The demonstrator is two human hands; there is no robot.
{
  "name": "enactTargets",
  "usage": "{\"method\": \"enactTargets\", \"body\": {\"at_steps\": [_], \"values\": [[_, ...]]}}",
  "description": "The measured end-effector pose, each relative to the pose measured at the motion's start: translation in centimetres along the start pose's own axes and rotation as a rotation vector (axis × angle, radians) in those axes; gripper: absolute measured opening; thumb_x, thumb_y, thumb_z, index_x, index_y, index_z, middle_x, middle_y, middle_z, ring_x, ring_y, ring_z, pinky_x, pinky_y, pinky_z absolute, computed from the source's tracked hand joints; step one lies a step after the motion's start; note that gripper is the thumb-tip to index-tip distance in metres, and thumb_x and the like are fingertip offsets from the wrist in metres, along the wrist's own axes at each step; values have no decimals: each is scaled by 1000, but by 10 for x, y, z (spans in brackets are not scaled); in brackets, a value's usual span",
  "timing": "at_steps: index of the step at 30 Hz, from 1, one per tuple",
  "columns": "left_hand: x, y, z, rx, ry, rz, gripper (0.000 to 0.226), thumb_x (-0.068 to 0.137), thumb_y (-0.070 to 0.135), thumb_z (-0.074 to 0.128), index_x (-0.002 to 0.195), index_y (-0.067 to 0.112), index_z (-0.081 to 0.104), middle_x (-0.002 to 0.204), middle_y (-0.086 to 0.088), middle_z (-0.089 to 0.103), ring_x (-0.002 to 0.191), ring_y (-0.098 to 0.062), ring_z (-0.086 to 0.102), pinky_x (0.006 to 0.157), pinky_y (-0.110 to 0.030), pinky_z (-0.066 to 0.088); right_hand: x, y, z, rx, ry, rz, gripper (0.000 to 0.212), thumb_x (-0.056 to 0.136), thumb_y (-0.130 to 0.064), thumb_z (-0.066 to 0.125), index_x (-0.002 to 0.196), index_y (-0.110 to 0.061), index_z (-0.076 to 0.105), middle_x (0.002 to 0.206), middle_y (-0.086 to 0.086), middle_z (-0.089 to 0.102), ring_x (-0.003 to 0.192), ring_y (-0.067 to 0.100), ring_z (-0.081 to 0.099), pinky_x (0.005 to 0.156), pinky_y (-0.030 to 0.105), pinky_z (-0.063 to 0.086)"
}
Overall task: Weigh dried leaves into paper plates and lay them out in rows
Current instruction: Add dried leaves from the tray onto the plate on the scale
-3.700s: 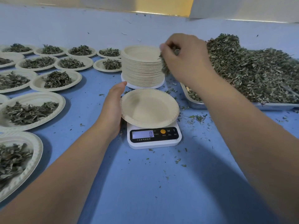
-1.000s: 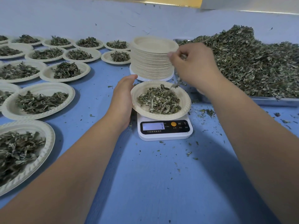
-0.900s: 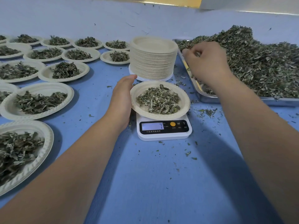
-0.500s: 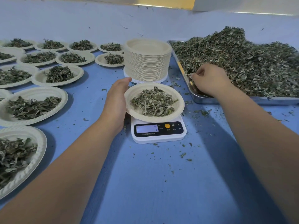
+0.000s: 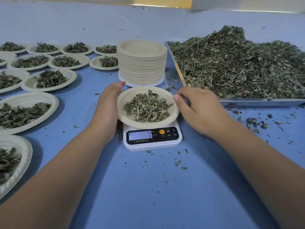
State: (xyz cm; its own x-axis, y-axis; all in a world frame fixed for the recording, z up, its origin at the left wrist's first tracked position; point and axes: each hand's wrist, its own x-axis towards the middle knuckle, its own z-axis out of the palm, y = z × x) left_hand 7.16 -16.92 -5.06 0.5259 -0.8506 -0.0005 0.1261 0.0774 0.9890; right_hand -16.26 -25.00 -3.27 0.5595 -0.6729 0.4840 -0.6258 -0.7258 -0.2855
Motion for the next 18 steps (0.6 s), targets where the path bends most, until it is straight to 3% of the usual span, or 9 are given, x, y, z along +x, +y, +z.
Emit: {"method": "enactTargets", "body": {"at_steps": [2, 3, 5, 7, 11, 12, 14, 16, 18], "values": [[0, -1, 0, 24, 5, 15, 46, 82, 52, 52, 121, 35, 68, 136, 9, 60, 127, -11, 58, 115, -48, 42, 0, -1, 3, 69, -16, 15, 34, 104, -45, 40, 105, -21, 64, 74, -6, 59, 77, 23, 57, 78, 35, 43], [1, -1, 0, 32, 6, 20, 45, 83, 52, 52, 120, 35, 69, 136, 8, 62, 127, -13, 58, 115, -49, 42, 0, -2, 4, 123, -39, 34, 35, 103, -48, 38, 106, -23, 62, 72, -7, 61, 76, 22, 58, 89, 34, 43], [1, -2, 1, 6, 8, 8, 41, 85, 49, 54, 119, 32, 71, 132, 3, 66, 124, -19, 63, 112, -52, 44, 0, -3, 7, 189, -96, 59, 36, 103, -52, 35, 112, -25, 58, 76, -3, 69, 79, 18, 64, 119, 20, 14], [2, -1, 2, -56, 26, -25, 33, 90, 43, 57, 113, 28, 74, 119, 3, 73, 113, -19, 70, 107, -55, 50, -1, -5, 8, 252, -133, 80, 36, 100, -56, 36, 113, -28, 55, 77, -4, 71, 81, 11, 66, 121, 18, -5], [-3, 7, 6, -173, 54, -50, 21, 87, 35, 62, 89, 22, 78, 91, 4, 77, 87, -17, 75, 90, -46, 59, -1, -6, 5, 395, -170, 90, 32, 92, -61, 40, 100, -34, 55, 59, -12, 43, 63, 12, 55, 126, 32, 2], [-4, 9, 6, -187, 62, -57, 22, 89, 34, 61, 89, 21, 78, 94, 0, 75, 88, -19, 74, 89, -46, 59, -1, -4, 4, 415, -191, 78, 30, 91, -60, 44, 100, -35, 56, 63, -14, 45, 68, 11, 54, 127, 38, 5], [-4, 14, 5, -216, 90, -82, 27, 98, 33, 55, 98, 17, 77, 99, -4, 74, 91, -22, 73, 87, -44, 60, -1, 0, -2, 473, -282, 48, 33, 85, -63, 53, 107, -39, 58, 89, -21, 59, 102, 9, 54, 123, 52, 19], [-2, 21, 2, -222, 101, -92, 35, 104, 36, 46, 105, 15, 75, 102, -5, 76, 91, -21, 73, 89, -44, 59, -1, 1, -8, 506, -380, 15, 46, 77, -70, 64, 116, -44, 59, 126, -29, 56, 142, 9, 34, 122, 53, 23], [-3, 29, -2, -189, 96, -73, 41, 107, 38, 41, 110, 13, 73, 108, -7, 77, 90, -18, 73, 93, -44, 57, 0, -5, -9, 506, -387, 10, 59, 68, -78, 70, 117, -46, 60, 138, -30, 52, 151, 8, 25, 122, 49, 26]]}}
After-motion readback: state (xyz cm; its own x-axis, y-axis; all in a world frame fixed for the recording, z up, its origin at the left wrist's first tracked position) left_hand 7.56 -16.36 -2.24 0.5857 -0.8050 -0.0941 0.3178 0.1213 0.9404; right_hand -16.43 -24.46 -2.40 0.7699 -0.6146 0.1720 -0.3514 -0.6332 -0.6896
